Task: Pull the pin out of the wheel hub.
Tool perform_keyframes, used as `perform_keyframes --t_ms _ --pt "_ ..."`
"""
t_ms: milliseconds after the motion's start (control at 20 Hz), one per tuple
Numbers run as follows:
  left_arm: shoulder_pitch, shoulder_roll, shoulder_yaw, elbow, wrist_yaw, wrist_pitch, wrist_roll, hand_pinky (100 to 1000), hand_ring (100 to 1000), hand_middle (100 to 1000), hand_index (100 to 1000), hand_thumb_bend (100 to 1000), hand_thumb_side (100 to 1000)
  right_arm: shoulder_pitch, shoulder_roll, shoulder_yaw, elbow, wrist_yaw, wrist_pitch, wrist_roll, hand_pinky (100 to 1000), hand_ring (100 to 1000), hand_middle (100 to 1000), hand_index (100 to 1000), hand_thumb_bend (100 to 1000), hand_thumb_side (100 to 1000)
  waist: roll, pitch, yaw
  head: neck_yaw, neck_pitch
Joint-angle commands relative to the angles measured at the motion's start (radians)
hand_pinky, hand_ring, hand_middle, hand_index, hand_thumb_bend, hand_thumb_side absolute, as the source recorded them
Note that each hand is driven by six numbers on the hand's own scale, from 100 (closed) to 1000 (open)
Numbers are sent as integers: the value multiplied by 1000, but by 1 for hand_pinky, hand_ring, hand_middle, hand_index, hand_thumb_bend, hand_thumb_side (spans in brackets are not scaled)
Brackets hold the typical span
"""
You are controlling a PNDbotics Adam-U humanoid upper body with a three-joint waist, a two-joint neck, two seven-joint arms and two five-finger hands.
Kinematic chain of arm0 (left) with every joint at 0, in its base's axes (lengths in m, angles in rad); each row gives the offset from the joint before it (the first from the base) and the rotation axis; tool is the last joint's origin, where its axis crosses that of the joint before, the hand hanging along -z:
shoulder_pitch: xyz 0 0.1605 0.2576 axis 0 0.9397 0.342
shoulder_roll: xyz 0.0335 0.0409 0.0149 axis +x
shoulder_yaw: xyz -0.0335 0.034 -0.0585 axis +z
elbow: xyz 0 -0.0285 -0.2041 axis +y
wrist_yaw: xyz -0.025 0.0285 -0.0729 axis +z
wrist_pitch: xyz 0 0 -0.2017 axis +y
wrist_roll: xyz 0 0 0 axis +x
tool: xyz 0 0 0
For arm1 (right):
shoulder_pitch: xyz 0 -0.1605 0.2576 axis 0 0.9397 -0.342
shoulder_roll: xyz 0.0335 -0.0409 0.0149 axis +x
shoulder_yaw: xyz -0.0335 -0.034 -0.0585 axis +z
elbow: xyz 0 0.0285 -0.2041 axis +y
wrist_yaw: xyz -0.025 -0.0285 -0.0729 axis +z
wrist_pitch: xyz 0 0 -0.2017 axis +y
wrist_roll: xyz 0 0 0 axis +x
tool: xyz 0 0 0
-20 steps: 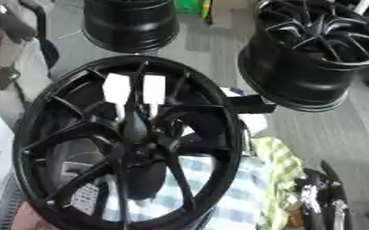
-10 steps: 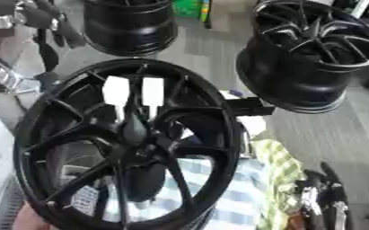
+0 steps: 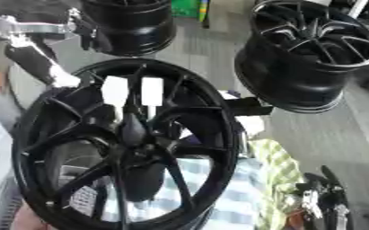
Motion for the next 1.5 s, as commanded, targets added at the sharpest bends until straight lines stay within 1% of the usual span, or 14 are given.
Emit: perform_keyframes --t_ms 50,250,450,750,900,1100,1150,1200,1250,1400,1450,1500 --pt "-22 3 -5 11 -19 -26 -5 808 695 702 873 371 483 -4 -11 0 -9 -8 -3 5 574 595 663 895 100 625 5 -9 -2 4 -2" --pt "-18 -5 -14 26 -16 -42 -31 826 729 733 884 393 489 -4 -9 0 -8 -9 -5 6 574 595 663 894 100 626 6 -8 -4 5 -3" --pt "-15 -17 -18 47 0 -47 -51 832 746 749 889 390 464 -4 -7 1 -7 -10 -7 6 574 595 664 895 100 627 6 -6 -7 6 -3" --pt "-18 -34 -29 70 5 -53 -79 836 753 757 894 451 514 -4 -6 3 -6 -12 -8 8 574 595 665 894 100 628 5 -3 -12 9 -3" --pt "-15 -40 -36 76 -9 -56 -86 829 745 746 889 452 516 -4 -5 4 -6 -14 -9 9 574 594 665 894 100 628 4 -2 -14 10 -3" --pt "-8 -47 -44 83 -25 -64 -94 805 705 701 862 405 479 -3 -4 3 -6 -15 -9 9 573 594 665 894 100 629 3 0 -17 11 -2" --pt "-7 -47 -46 84 -28 -66 -95 791 681 673 846 386 461 -3 -4 3 -6 -16 -9 10 573 594 666 894 100 629 3 0 -17 11 -2" --pt "-6 -48 -47 85 -32 -68 -96 789 677 669 843 382 458 -3 -4 3 -6 -16 -9 10 573 594 666 894 100 629 3 0 -18 11 -2" --pt "-5 -48 -47 85 -36 -69 -95 773 654 640 828 373 448 -3 -4 3 -6 -16 -9 10 573 594 666 894 100 629 3 0 -18 11 -1" --pt "-2 -50 -47 87 -43 -71 -78 744 615 597 796 348 435 -2 -4 3 -6 -18 -9 11 573 594 666 895 100 629 2 0 -18 11 -1" --pt "0 -50 -47 87 -41 -70 -69 716 583 557 762 307 420 -2 -4 3 -6 -18 -9 11 574 594 666 895 100 629 1 0 -17 10 -1" --pt "1 -51 -47 88 -38 -68 -57 703 568 538 746 289 414 -2 -4 3 -6 -18 -9 11 574 594 666 895 100 629 1 0 -17 10 -1"
